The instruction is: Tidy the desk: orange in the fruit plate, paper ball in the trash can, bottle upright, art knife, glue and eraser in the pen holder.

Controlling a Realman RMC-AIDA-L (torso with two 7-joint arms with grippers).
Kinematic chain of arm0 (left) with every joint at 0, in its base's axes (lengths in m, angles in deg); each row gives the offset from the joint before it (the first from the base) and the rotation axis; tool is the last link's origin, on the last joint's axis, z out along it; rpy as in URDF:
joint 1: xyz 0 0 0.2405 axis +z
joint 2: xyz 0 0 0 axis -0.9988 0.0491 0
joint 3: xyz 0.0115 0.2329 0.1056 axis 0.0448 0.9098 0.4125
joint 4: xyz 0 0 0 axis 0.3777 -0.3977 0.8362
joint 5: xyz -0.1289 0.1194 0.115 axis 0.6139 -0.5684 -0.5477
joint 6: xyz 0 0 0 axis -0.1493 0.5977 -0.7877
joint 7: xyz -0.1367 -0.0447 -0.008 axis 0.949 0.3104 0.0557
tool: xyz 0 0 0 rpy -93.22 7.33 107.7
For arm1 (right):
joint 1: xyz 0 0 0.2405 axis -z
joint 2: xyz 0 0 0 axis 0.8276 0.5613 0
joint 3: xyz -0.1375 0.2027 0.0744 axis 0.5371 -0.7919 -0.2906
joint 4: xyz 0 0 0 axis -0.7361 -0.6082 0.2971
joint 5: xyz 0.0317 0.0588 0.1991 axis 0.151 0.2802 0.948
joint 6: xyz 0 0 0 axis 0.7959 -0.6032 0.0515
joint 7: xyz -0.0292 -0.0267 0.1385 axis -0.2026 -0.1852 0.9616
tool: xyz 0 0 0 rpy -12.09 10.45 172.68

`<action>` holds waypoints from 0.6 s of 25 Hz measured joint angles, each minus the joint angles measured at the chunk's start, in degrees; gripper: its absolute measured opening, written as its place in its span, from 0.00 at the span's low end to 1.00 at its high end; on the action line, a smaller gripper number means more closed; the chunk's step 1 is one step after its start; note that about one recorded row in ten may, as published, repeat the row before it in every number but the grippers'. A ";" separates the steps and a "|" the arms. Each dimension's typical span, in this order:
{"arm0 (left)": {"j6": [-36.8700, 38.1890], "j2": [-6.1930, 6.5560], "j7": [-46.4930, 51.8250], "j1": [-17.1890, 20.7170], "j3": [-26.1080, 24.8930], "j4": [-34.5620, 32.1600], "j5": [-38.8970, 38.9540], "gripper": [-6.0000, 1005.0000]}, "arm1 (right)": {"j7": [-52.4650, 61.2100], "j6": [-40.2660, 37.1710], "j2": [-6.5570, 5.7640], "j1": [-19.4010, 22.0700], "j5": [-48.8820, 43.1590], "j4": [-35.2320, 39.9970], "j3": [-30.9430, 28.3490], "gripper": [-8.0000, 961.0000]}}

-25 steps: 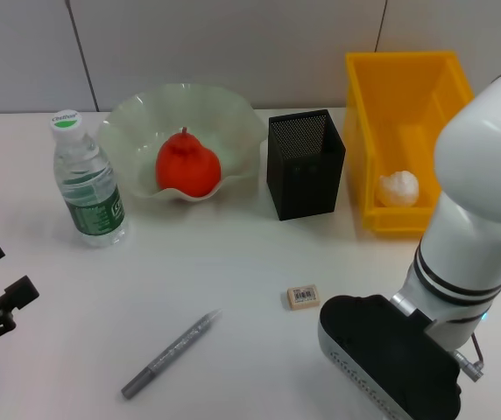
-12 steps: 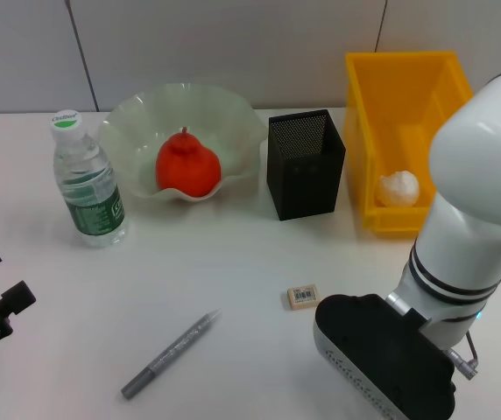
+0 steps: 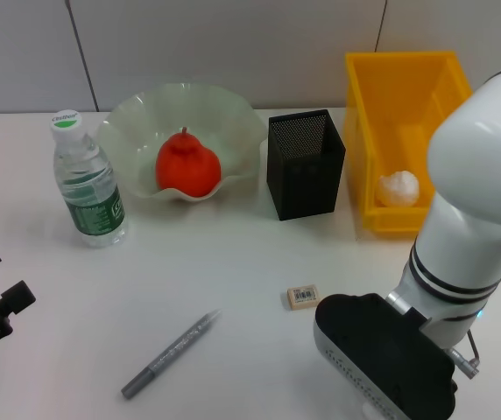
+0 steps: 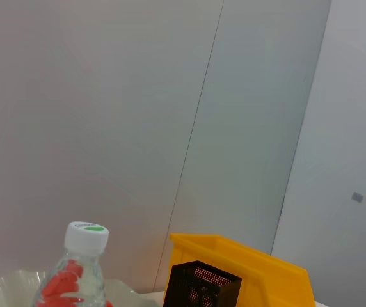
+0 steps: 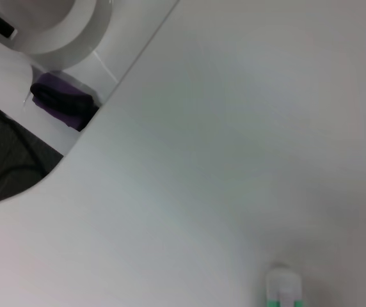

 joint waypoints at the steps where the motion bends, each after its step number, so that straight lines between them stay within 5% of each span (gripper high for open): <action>1: 0.00 0.00 0.00 0.00 0.00 0.00 0.00 0.82 | 0.00 -0.03 0.01 -0.01 0.00 0.10 -0.23 0.26; 6: 0.12 0.05 0.00 -0.01 0.00 -0.13 0.00 0.82 | 0.88 -1.21 0.01 0.22 0.64 3.50 -7.28 0.20; 15: 1.14 0.25 -0.88 -0.30 0.25 -0.54 0.00 0.82 | 5.21 -3.46 -0.16 -0.50 11.13 8.56 -32.99 0.18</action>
